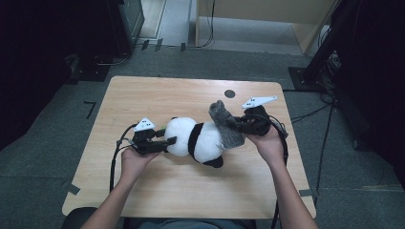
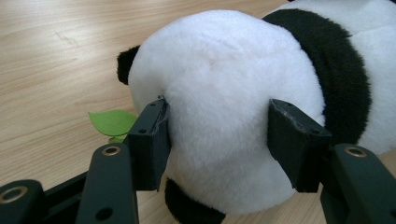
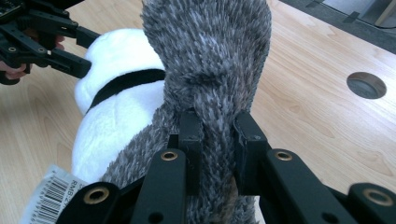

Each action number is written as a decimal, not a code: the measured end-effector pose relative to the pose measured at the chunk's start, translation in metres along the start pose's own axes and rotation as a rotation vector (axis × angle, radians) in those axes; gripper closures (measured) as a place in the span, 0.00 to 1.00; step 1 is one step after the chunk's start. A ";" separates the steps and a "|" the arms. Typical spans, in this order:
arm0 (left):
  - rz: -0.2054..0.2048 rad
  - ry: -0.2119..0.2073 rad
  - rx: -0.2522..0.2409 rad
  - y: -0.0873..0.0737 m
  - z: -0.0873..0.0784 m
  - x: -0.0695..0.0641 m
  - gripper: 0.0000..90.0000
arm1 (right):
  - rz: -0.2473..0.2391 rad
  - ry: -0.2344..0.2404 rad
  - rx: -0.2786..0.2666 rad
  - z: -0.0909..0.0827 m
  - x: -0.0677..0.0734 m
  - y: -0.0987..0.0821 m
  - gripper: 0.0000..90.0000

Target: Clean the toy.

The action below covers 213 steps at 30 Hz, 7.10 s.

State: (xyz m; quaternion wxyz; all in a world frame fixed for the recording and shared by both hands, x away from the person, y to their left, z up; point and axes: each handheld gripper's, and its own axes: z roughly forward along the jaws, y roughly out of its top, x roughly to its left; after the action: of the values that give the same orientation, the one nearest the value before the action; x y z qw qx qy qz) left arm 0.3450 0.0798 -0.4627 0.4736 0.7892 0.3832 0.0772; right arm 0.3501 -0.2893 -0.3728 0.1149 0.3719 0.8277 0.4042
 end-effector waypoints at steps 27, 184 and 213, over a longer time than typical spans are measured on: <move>-0.003 0.004 -0.005 0.001 -0.001 -0.002 0.46 | -0.125 0.115 0.015 0.083 0.049 0.094 0.86; 0.018 -0.002 -0.018 -0.002 -0.001 -0.001 0.43 | -0.167 0.091 0.010 0.031 0.088 0.049 0.87; 0.032 0.015 -0.009 -0.001 -0.001 -0.003 0.47 | -0.179 0.097 0.169 0.104 0.104 0.054 0.88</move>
State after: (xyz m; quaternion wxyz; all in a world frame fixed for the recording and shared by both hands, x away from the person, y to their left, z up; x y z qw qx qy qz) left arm 0.3422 0.0783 -0.4623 0.4730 0.7925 0.3738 0.0920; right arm 0.3570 -0.1333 -0.3876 0.0787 0.2851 0.8932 0.3387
